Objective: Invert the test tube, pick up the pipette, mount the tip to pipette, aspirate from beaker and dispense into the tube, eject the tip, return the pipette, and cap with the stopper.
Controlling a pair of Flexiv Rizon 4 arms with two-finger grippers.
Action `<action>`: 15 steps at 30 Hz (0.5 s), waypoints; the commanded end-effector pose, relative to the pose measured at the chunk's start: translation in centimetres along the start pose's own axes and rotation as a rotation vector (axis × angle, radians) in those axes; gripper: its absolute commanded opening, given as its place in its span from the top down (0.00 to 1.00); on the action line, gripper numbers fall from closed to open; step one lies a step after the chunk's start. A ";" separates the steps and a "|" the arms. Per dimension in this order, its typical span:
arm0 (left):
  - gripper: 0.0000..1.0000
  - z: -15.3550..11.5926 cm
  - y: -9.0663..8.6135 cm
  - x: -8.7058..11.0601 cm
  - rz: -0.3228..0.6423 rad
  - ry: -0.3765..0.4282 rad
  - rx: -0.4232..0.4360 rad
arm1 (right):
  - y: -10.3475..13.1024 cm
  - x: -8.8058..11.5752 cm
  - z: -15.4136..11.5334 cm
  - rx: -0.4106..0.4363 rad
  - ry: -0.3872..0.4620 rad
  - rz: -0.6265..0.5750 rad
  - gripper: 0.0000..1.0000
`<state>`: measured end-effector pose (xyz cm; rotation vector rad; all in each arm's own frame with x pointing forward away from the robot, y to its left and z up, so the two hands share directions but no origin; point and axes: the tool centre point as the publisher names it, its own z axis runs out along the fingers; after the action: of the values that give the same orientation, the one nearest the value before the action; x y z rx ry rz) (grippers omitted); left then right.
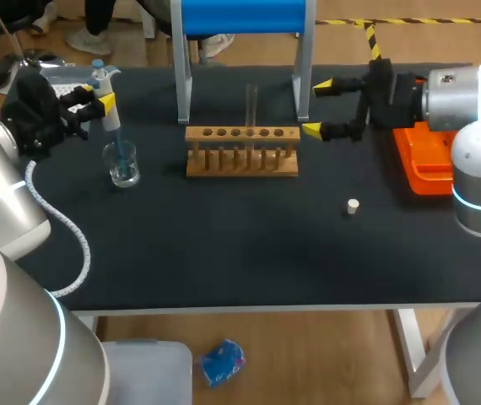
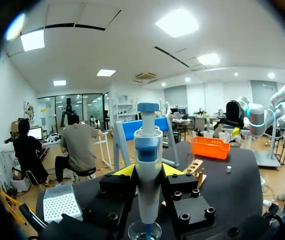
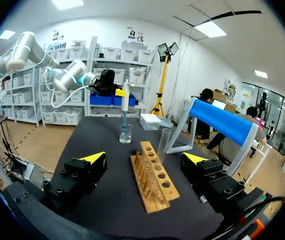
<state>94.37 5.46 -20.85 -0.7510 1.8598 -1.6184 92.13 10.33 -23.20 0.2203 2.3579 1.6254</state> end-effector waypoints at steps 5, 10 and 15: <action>1.00 0.0 -0.1 0.0 -0.001 0.001 -0.003 | -0.6 -0.7 1.6 0.029 0.011 0.014 0.00; 1.00 0.0 -0.1 0.0 -0.001 0.001 -0.003 | -0.7 -0.6 1.4 0.017 -0.017 0.021 0.00; 1.00 0.0 -0.1 0.0 -0.001 0.001 -0.003 | -0.7 -0.6 1.4 0.017 -0.017 0.021 0.00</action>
<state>94.37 5.47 -20.85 -0.7511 1.8598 -1.6183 93.33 11.32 -24.18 0.2621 2.3700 1.6046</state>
